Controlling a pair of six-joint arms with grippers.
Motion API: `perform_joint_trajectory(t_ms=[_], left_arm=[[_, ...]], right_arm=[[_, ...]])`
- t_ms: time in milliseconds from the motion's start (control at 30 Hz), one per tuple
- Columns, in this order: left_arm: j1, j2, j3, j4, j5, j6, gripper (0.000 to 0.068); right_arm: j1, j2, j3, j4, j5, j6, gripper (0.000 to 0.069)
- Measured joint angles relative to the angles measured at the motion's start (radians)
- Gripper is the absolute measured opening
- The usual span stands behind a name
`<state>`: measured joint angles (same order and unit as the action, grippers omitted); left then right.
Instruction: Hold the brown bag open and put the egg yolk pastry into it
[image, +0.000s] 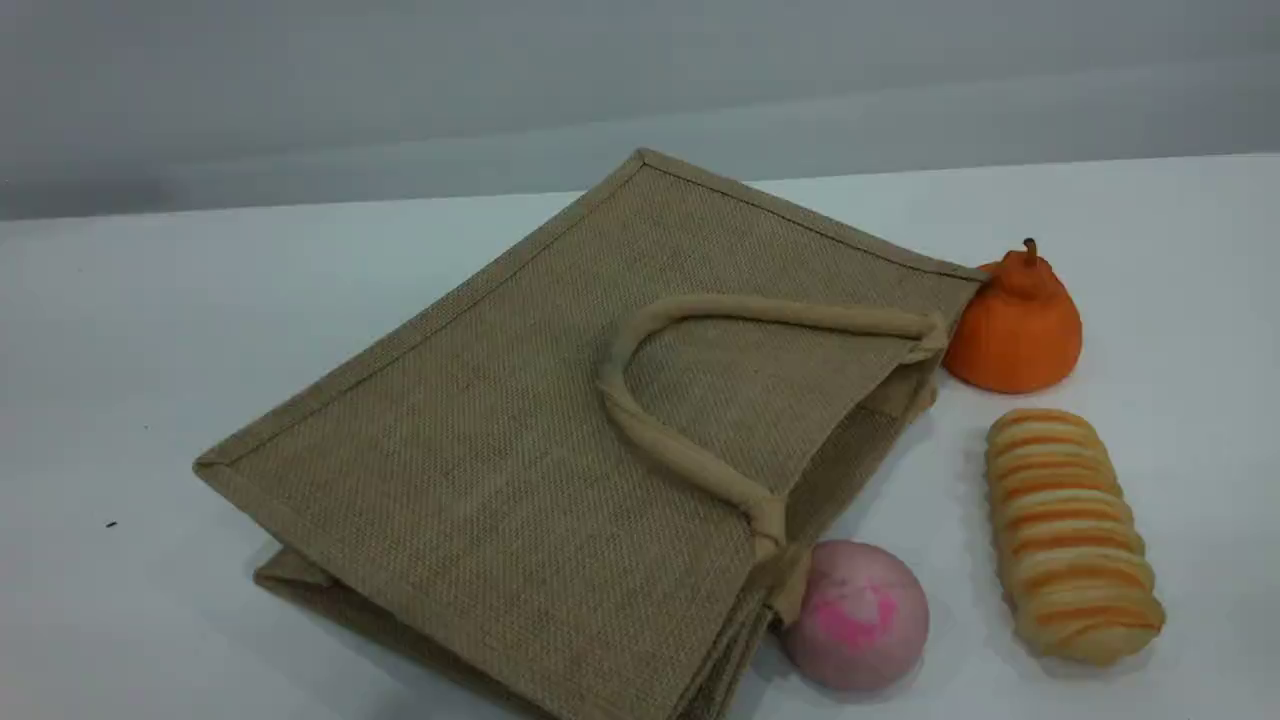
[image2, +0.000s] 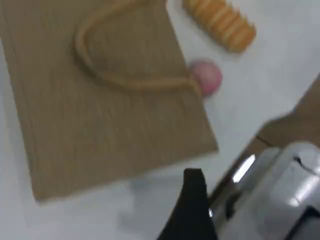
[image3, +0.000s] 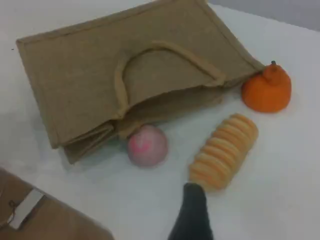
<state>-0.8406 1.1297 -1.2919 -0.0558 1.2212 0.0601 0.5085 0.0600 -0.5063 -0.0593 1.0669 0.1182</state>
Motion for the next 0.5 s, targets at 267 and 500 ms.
perform_joint_trajectory(t_ms=[267,500], left_arm=[[0.0,-0.305,0.344,0.003,-0.015,-0.094,0.0559],[0.0,-0.573,0.554,0.016,-0.084,-0.1,0.0559]], right_arm=[[0.0,0.0,0.0,0.0,0.0,0.0,0.0518],[0.0,0.0,0.0,0.0,0.0,0.0,0.0518]])
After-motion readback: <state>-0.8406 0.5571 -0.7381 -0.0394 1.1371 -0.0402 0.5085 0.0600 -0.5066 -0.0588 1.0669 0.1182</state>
